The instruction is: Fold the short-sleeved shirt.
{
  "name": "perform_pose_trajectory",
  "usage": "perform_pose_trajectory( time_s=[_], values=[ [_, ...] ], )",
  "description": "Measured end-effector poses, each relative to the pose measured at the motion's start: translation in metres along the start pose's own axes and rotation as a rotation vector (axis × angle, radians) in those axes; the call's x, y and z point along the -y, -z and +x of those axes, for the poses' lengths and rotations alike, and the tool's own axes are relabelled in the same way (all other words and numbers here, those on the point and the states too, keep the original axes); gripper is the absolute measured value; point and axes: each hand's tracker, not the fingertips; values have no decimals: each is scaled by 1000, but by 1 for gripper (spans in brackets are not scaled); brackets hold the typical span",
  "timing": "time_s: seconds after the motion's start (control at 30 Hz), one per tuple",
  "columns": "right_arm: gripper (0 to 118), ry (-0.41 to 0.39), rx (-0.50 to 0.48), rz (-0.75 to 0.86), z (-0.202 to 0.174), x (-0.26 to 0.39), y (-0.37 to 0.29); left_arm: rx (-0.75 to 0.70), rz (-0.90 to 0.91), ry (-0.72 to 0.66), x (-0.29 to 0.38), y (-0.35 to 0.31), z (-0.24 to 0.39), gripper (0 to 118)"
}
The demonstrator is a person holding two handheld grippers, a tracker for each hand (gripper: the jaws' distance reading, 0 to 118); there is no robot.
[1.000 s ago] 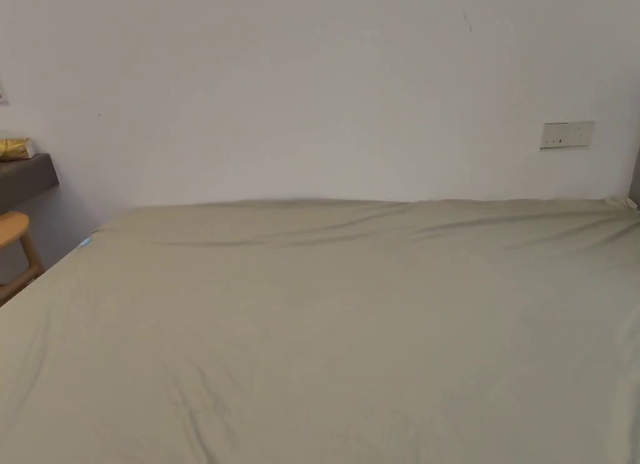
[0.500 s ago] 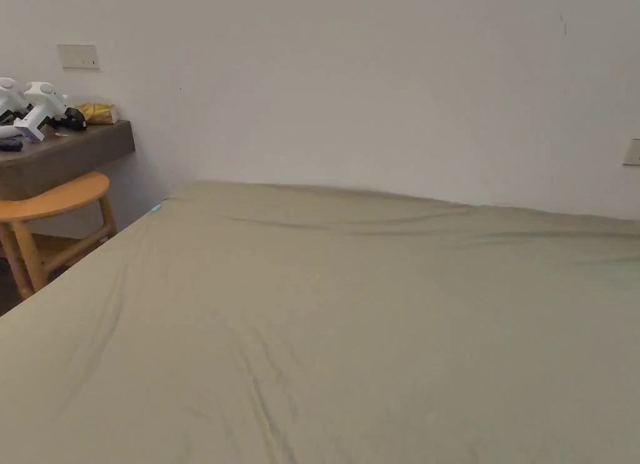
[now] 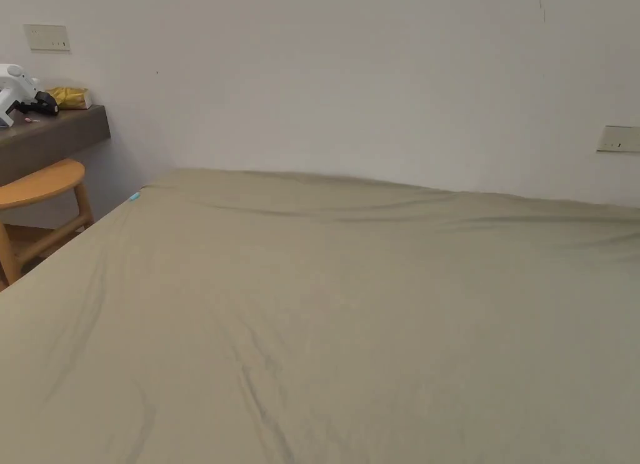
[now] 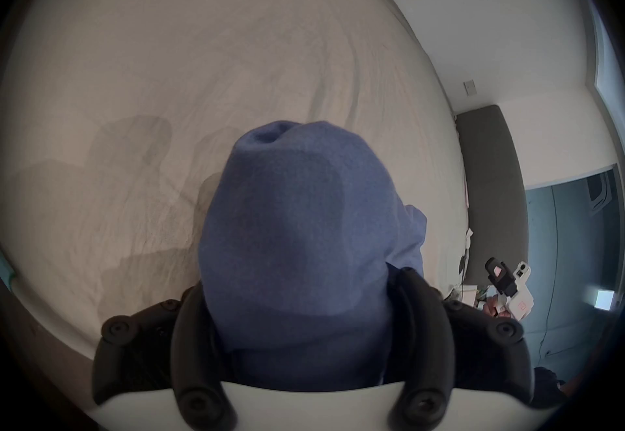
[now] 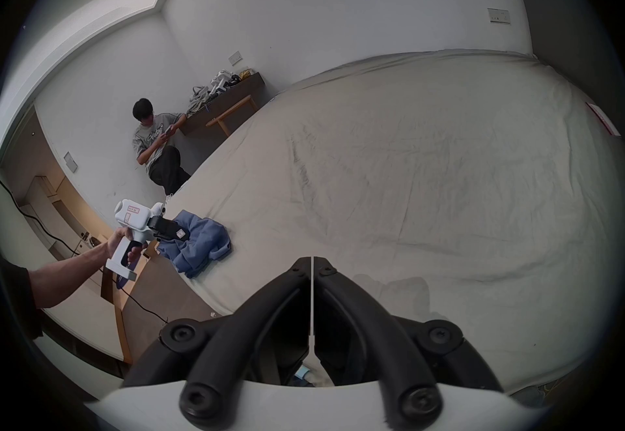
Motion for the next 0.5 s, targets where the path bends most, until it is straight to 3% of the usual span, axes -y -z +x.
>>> perform_pose_trajectory(
  time_s=[0.1, 0.27, 0.33, 0.4, 0.43, 0.5],
  values=[
    [3, -2, 5, 2, 1, -1, -4, 1, 51, 19, 10, 0, 11, 77],
    [3, -56, 20, 49, 1, -10, -22, -221, 49, 119, 8, -29, 36, 81],
    [5, -73, 33, 80, 3, -16, -35, -311, 66, 212, 11, -49, 60, 83],
    [15, -86, 40, 107, 6, -21, -48, -392, 153, 334, 17, -73, 83, 87],
    [17, -103, 58, 127, 7, -24, -56, -375, 233, 362, 22, -89, 96, 97],
    [17, -121, 80, 170, 9, -28, -72, -275, 383, 339, 30, -117, 120, 101]
  ],
)
